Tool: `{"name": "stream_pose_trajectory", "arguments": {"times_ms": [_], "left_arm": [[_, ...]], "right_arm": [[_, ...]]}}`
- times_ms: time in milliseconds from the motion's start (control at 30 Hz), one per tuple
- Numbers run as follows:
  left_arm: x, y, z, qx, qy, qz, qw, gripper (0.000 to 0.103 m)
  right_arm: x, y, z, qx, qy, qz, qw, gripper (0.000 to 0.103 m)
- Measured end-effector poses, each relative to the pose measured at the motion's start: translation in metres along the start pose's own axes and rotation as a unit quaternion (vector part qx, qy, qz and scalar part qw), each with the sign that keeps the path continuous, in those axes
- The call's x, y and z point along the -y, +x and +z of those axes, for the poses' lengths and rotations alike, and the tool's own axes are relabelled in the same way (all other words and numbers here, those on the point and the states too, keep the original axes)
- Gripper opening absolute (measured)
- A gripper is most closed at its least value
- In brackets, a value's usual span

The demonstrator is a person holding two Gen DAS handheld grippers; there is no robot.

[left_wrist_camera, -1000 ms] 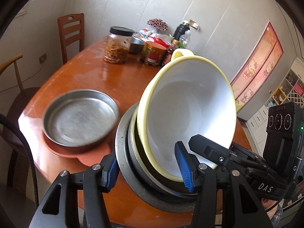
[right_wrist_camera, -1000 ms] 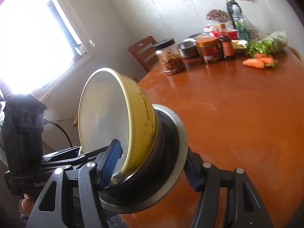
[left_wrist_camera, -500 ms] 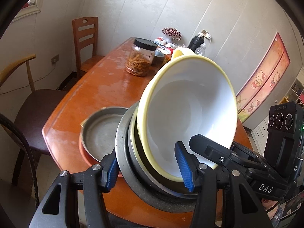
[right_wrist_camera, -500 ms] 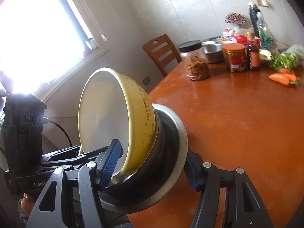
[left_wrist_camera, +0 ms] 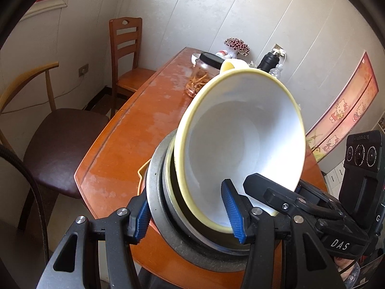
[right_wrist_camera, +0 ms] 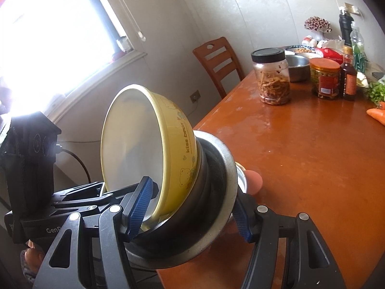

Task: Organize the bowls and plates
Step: 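Carry the nested bowl stack with both tools toward the plate stack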

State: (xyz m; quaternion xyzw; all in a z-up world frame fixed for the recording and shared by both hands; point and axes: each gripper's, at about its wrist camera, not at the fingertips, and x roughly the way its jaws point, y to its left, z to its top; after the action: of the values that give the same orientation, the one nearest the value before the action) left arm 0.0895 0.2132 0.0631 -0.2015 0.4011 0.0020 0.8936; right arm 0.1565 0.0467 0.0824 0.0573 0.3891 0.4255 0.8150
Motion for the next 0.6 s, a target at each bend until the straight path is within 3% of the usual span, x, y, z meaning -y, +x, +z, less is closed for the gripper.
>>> {"name": "stream_pose_trajectory", "arguments": {"times_ms": [600], "left_arm": [[-0.012,0.029,-0.001,-0.025,-0.010,0.001,0.9996,0.054]], "right_arm": [[0.011,0.029,-0.006,-0.025,0.000,-0.009,1.000,0.065]]}}
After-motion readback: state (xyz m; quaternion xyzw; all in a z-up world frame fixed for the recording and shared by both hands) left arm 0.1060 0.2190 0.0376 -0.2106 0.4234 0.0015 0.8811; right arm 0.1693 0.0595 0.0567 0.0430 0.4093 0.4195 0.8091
